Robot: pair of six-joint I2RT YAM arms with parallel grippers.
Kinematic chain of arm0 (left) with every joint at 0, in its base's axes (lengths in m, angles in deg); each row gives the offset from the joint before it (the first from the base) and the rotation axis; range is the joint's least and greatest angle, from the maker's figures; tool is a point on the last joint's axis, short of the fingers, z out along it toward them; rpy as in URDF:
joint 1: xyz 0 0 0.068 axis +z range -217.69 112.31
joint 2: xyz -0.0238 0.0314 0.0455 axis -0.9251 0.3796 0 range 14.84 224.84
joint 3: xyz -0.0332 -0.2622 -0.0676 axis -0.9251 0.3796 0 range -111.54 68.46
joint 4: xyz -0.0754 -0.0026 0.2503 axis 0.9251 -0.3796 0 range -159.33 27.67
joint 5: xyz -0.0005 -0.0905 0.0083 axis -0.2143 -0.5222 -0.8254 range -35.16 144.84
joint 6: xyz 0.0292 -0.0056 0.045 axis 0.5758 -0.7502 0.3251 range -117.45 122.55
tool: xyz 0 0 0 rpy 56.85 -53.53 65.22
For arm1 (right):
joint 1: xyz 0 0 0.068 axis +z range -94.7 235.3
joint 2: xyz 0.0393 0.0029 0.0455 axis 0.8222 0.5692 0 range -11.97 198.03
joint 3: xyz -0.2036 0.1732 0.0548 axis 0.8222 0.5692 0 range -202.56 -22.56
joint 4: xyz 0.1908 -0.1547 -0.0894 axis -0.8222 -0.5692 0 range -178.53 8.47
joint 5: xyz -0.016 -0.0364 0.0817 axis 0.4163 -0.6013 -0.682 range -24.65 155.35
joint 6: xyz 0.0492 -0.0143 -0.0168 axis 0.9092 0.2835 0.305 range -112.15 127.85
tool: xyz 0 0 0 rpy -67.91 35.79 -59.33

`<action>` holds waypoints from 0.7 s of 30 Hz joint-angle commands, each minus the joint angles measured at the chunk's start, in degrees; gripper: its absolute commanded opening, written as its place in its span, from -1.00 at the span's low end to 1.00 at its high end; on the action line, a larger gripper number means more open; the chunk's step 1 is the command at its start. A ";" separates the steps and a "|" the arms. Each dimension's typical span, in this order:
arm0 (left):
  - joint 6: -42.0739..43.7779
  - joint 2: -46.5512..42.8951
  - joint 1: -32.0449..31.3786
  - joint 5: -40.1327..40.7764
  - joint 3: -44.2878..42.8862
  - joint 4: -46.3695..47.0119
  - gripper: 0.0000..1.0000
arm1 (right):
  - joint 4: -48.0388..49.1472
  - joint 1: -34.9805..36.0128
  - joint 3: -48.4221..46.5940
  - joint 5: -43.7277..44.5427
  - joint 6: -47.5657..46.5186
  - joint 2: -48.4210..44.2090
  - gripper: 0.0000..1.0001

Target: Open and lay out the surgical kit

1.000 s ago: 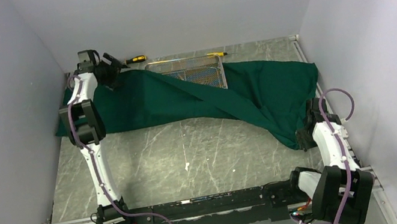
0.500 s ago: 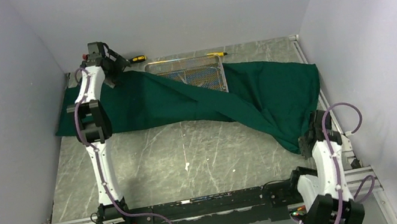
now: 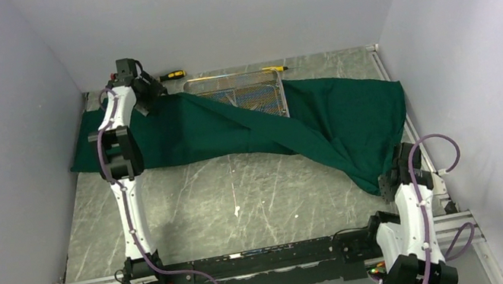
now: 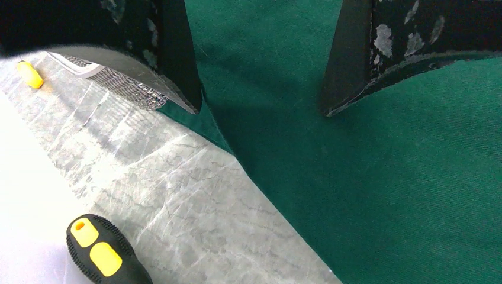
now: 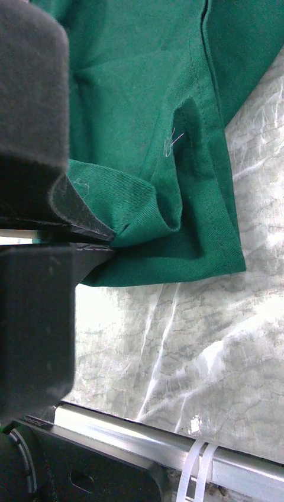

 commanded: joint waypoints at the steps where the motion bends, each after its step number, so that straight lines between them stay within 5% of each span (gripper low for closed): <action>1: 3.41 0.31 -0.59 0.86 -2.17 0.49 0.51 | -1.04 -0.47 -0.52 1.57 -1.48 -0.03 -1.00; 6: 4.03 0.16 -0.59 0.53 -1.50 1.47 0.15 | -0.61 -0.53 -0.84 1.86 -1.99 0.93 -1.00; 14: 4.18 -0.21 -0.43 0.65 -1.26 1.12 -0.97 | -0.36 -0.49 -1.40 2.32 -2.52 2.05 -1.00; 21: 6.83 -5.89 0.37 3.67 3.38 0.96 -1.00 | -1.04 -0.49 -3.02 2.75 -3.40 3.72 -1.00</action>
